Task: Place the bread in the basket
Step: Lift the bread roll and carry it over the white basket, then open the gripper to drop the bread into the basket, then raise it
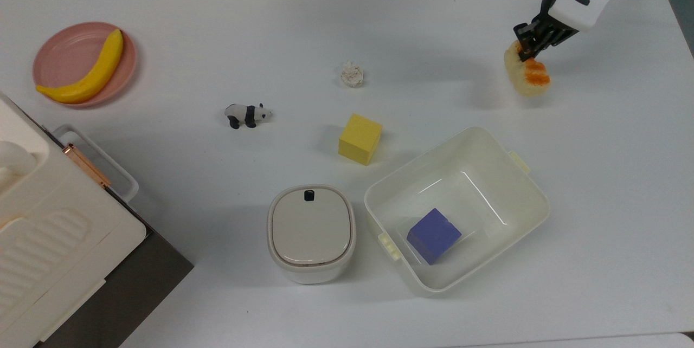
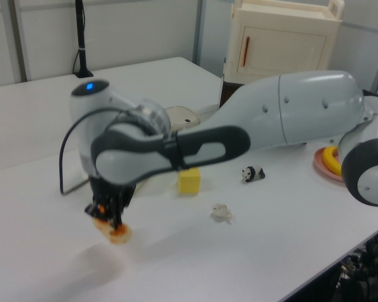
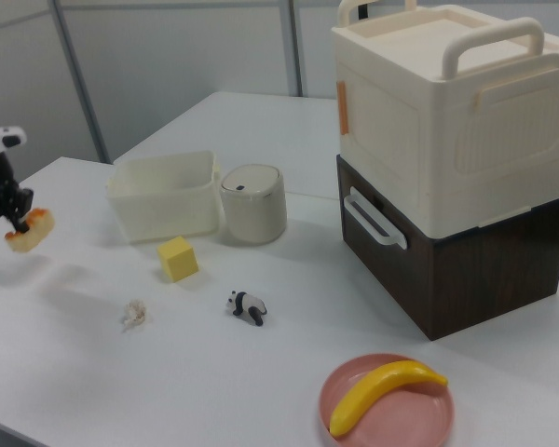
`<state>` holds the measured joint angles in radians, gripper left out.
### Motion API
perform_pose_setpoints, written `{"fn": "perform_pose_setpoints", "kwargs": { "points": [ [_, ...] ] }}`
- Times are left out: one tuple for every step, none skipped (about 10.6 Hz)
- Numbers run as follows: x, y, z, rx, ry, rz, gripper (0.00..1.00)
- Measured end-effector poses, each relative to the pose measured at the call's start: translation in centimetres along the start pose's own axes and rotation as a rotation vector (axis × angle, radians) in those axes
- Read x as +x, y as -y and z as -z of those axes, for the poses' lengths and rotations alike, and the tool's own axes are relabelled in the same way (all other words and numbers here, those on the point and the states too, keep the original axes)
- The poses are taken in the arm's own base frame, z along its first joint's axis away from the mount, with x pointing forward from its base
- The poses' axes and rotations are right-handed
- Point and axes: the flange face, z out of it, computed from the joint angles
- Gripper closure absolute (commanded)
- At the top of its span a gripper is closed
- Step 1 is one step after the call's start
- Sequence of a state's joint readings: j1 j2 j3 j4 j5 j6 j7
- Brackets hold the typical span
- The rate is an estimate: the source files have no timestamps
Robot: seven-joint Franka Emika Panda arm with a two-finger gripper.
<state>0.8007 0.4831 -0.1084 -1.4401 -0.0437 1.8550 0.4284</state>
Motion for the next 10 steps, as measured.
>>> {"fn": "perform_pose_setpoints", "kwargs": {
  "points": [
    [0.9, -1.8, 1.8, 0.013, -0.026, -0.028, 0.97],
    [1.7, -4.0, 3.6, 0.025, -0.057, -0.062, 0.96],
    [2.7, -6.9, 5.7, 0.036, -0.092, -0.106, 0.95],
    [3.7, -10.3, 7.4, 0.045, -0.124, -0.155, 0.93],
    [4.9, -13.8, 8.6, 0.055, -0.164, -0.197, 0.81],
    [6.0, -17.0, 9.2, 0.068, -0.219, -0.239, 0.17],
    [7.0, -19.7, 9.5, 0.08, -0.277, -0.277, 0.0],
    [7.8, -21.9, 9.5, 0.086, -0.318, -0.308, 0.0],
    [8.2, -23.4, 9.1, 0.086, -0.332, -0.326, 0.0],
    [8.3, -24.0, 8.6, 0.083, -0.326, -0.333, 0.0]
  ]
}}
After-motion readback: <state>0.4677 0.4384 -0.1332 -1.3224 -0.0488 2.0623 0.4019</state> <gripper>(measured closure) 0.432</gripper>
